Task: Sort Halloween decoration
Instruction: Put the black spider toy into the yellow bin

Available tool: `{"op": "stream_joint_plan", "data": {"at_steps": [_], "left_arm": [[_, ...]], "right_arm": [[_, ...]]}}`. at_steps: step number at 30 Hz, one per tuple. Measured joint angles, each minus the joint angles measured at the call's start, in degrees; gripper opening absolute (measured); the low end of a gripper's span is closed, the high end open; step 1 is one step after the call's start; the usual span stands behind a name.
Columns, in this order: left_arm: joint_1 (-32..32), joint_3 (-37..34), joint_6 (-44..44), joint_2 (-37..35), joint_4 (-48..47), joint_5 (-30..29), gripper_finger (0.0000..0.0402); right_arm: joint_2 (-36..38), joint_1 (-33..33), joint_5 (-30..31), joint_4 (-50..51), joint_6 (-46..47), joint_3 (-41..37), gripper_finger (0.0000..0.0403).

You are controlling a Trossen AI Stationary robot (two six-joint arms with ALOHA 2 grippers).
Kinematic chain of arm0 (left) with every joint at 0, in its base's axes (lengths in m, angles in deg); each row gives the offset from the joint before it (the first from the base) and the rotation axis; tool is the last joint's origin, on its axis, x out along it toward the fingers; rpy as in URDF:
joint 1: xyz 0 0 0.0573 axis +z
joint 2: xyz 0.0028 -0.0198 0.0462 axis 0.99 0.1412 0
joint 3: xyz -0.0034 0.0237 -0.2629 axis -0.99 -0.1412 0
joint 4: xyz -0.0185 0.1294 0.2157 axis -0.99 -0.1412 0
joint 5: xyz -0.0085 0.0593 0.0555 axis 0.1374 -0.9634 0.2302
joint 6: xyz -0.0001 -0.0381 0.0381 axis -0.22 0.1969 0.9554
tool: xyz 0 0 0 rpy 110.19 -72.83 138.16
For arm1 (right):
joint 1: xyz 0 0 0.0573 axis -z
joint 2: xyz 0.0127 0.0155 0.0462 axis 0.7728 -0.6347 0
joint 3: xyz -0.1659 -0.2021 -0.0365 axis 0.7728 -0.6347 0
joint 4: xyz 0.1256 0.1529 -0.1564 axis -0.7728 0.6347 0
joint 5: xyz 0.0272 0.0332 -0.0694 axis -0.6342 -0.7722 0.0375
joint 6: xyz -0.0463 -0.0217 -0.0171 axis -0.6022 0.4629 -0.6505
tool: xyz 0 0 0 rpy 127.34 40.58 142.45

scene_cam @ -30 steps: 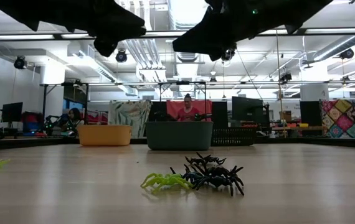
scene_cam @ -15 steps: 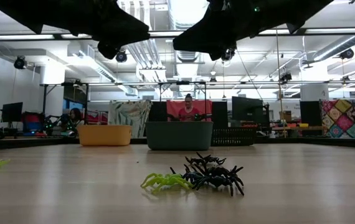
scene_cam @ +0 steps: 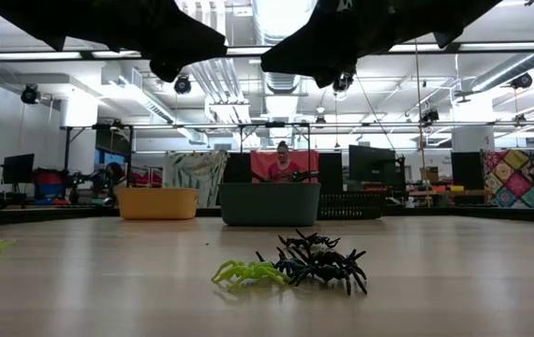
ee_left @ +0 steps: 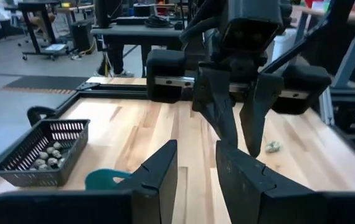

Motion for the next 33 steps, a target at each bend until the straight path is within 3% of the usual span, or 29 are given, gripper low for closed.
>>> {"op": "stream_joint_plan", "data": {"at_steps": [3, 9, 15, 19, 23, 26, 30, 33], "left_arm": [[0.03, 0.0, 3.99, 0.0, -0.68, 0.0, 0.0093], [1.14, 0.0, 10.38, 0.0, -0.24, -0.14, 0.0093], [3.48, 0.04, -7.81, -1.2, 3.81, -1.55, 0.0093], [2.79, -0.1, -11.06, -1.33, 2.49, -0.27, 0.0093], [1.07, -0.78, -11.32, -0.5, -2.4, 1.59, 0.0093], [-0.17, -0.76, -18.95, -0.4, -5.22, 2.33, 0.0093], [-3.6, -0.78, -29.58, -0.42, -12.35, 8.26, 0.0093], [-8.12, -0.79, -34.22, 0.36, -16.58, 7.03, 0.0093]], "right_arm": [[0.0, 0.95, 0.12, -0.02, -2.59, 0.0, 0.0068], [-0.03, 5.75, 7.67, -0.83, -4.22, 0.0, 0.0068], [-0.04, 11.17, 8.57, -8.5, 8.02, 0.0, 0.0068], [0.0, 11.97, 7.46, -8.87, 10.84, 0.0, 0.0068], [0.0, 10.0, -1.32, -5.81, 11.03, 0.0, 0.0068], [0.02, 7.36, -2.18, -5.08, 18.81, 0.0, 0.0068], [0.04, 3.48, -2.16, -3.2, 27.86, 0.0, 0.0068], [0.04, 0.92, -2.36, -1.66, 32.75, 0.0, 0.0068]]}}
